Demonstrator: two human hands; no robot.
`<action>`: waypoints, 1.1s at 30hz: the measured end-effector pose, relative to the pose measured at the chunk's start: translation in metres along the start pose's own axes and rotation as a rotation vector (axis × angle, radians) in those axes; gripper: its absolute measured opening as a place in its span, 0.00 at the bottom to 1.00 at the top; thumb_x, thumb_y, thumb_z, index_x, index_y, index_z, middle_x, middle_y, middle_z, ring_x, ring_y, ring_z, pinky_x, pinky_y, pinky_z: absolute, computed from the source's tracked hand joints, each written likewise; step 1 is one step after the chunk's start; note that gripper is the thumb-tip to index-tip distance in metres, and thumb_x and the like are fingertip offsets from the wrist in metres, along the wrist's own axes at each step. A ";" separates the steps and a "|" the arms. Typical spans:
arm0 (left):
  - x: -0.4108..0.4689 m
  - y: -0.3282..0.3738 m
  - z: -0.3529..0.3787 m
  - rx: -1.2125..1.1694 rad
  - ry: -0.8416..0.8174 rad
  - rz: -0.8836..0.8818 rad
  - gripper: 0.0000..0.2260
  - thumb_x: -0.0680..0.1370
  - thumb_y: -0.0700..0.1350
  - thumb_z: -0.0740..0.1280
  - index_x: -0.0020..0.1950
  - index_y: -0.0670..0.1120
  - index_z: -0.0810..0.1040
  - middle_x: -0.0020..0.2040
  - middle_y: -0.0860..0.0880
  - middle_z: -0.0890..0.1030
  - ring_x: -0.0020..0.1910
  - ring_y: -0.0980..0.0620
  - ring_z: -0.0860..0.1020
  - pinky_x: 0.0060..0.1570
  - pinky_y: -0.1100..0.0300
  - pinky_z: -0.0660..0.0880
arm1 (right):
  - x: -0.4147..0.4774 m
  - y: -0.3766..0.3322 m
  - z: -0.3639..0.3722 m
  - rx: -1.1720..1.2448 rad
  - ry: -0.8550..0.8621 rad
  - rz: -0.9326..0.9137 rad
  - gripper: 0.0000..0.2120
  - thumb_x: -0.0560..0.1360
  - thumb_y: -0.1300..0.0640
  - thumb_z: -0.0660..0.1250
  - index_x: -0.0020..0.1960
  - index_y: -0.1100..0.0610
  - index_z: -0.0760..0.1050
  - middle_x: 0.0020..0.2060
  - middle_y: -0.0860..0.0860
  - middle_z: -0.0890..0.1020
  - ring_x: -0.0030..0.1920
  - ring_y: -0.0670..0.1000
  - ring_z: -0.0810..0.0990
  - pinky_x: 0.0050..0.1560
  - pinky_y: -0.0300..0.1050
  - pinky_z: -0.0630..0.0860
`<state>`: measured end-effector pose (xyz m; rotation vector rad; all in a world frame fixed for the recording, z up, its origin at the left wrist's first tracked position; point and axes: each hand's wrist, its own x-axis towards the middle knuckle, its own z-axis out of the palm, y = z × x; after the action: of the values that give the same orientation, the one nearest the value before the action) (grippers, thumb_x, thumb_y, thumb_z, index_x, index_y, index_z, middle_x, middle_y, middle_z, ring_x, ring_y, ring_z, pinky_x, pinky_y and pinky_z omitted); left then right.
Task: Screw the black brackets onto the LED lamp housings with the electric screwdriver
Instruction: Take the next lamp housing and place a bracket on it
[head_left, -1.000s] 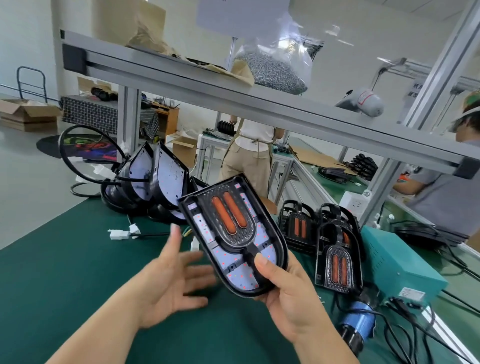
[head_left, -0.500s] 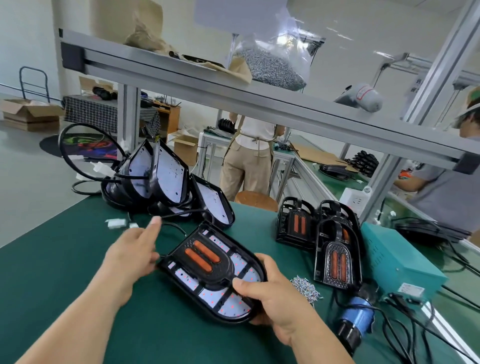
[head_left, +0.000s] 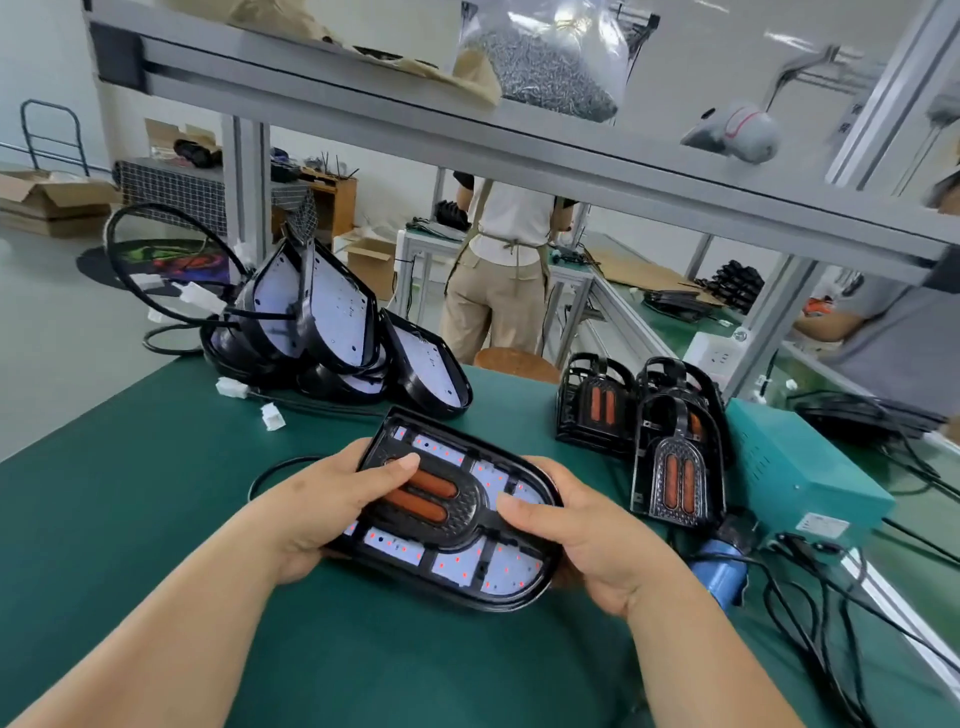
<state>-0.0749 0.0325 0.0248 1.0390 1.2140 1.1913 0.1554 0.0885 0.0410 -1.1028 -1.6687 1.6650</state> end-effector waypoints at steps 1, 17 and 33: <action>0.000 0.000 0.003 -0.018 -0.010 -0.003 0.17 0.73 0.52 0.69 0.59 0.47 0.78 0.50 0.44 0.86 0.48 0.47 0.86 0.37 0.59 0.81 | 0.002 0.001 -0.001 -0.013 0.040 -0.002 0.31 0.60 0.50 0.83 0.60 0.49 0.76 0.49 0.48 0.86 0.47 0.50 0.85 0.44 0.45 0.81; 0.006 -0.002 0.001 -0.109 -0.093 -0.207 0.13 0.70 0.49 0.69 0.51 0.45 0.87 0.54 0.39 0.85 0.48 0.42 0.86 0.37 0.51 0.83 | -0.002 0.000 -0.007 -0.202 0.077 0.018 0.19 0.67 0.46 0.78 0.54 0.50 0.77 0.47 0.46 0.85 0.48 0.49 0.83 0.57 0.53 0.80; -0.010 -0.002 0.037 0.105 -0.090 -0.322 0.15 0.79 0.55 0.66 0.62 0.50 0.79 0.51 0.45 0.87 0.44 0.44 0.86 0.35 0.53 0.80 | -0.078 0.027 -0.085 -0.753 0.688 0.395 0.31 0.70 0.25 0.61 0.29 0.53 0.67 0.22 0.51 0.80 0.23 0.51 0.81 0.31 0.40 0.72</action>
<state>-0.0378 0.0242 0.0275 0.9207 1.3260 0.8313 0.2720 0.0673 0.0368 -2.1675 -1.6648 0.6308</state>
